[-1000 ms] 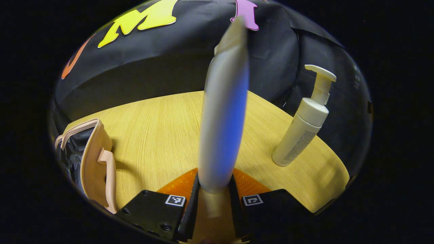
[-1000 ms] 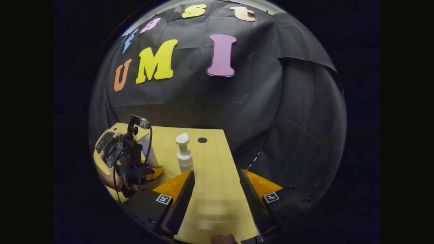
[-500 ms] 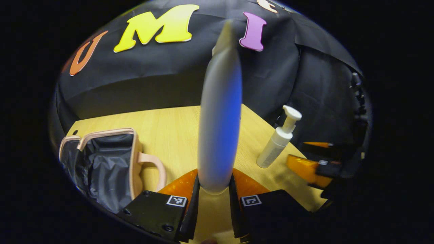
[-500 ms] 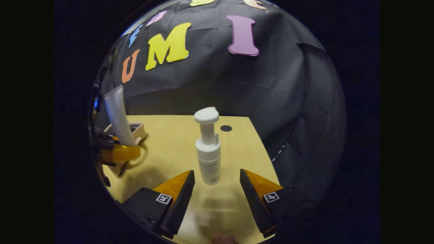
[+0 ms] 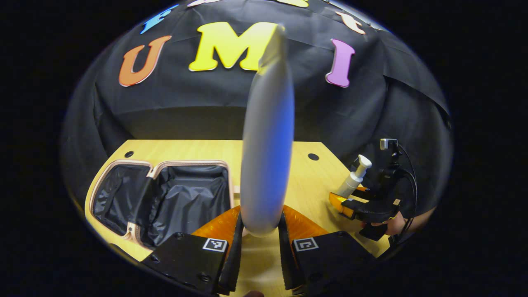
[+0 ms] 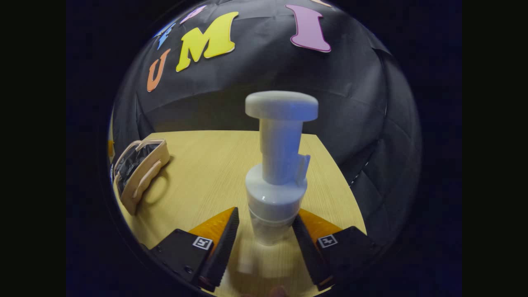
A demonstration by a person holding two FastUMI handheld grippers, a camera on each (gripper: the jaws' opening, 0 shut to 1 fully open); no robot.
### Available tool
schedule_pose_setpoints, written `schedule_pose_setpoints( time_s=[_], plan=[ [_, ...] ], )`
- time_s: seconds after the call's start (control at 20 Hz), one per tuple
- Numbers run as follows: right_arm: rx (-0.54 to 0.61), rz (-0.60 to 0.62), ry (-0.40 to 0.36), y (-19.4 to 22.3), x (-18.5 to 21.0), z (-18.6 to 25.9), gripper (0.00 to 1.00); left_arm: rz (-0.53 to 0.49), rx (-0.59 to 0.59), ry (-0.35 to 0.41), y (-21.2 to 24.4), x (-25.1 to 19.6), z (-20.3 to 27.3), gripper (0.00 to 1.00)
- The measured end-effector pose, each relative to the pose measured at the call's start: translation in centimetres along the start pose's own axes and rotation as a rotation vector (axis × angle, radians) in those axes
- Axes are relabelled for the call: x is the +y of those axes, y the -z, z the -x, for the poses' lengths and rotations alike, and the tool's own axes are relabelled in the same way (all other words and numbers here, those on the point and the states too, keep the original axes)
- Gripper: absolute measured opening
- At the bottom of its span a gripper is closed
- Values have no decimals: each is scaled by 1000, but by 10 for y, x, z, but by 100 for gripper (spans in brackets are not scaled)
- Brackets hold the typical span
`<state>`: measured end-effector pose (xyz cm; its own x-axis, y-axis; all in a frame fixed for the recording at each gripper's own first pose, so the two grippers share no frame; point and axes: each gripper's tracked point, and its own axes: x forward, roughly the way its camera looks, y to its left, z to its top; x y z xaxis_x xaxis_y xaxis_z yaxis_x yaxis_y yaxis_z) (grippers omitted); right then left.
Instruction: First open the suitcase, pack the skin care products into it, and then close the suitcase.
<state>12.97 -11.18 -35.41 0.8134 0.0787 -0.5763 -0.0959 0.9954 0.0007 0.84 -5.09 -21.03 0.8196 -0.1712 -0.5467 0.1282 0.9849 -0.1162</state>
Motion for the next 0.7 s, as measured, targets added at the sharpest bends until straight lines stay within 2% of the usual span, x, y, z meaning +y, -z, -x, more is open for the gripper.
schedule_pose_setpoints(
  time_s=[0.05,0.15,0.35,0.45,0.55,0.7],
  plan=[
    [0,-3,10,0,-1,-3,66,7,-1,-18,-1,10,6,44],
    [5,-19,27,0,-6,-8,59,16,0,-54,-2,32,17,44],
    [14,-51,59,-2,-9,-7,51,61,21,-89,4,66,33,44],
    [16,-75,39,-8,-2,8,47,79,24,-102,4,87,35,44],
    [9,-78,14,-19,6,31,47,97,39,-90,6,105,33,44],
    [9,-107,-40,-38,26,68,47,128,81,-5,6,121,27,44]
  ],
)
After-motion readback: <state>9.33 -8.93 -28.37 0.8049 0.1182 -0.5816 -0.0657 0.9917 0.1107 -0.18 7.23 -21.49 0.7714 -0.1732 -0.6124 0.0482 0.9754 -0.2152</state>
